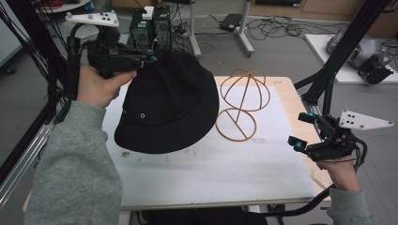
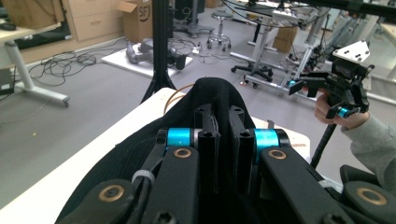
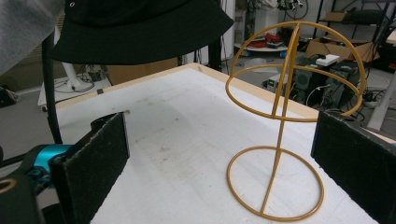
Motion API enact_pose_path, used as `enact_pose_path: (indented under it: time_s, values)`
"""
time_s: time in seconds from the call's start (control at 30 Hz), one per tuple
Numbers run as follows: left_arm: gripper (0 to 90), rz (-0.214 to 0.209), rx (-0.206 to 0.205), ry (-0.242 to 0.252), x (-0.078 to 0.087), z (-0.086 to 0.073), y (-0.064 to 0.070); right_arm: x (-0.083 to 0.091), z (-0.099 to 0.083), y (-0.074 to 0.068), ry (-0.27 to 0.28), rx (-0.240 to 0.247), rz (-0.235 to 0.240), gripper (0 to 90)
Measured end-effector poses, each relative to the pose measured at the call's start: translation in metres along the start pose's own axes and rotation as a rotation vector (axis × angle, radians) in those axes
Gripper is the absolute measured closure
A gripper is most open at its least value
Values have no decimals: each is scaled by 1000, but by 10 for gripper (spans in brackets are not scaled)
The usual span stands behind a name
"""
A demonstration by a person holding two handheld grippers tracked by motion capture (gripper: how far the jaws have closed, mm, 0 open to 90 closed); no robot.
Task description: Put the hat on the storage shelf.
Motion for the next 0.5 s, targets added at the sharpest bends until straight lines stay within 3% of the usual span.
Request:
enact_pose_path:
  time_s: [0.13, 0.5]
  values:
    - [845, -25, -24, -19, -14, 13, 0, 3, 1, -2, 0, 2, -1, 34]
    - [845, -114, -56, -8, -51, 40, -4, 2, -6, -7, -29, 9, -3, 34]
Point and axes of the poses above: each handheld gripper's, and its own axes: x roughly backward along the jaws, z roughly out of its top, y roughly to its right, the point moved 7 cm from there along -x, roughly forward along the jaws, and after that the axes turned 12 degrees about -z, right-handed, at the moved point
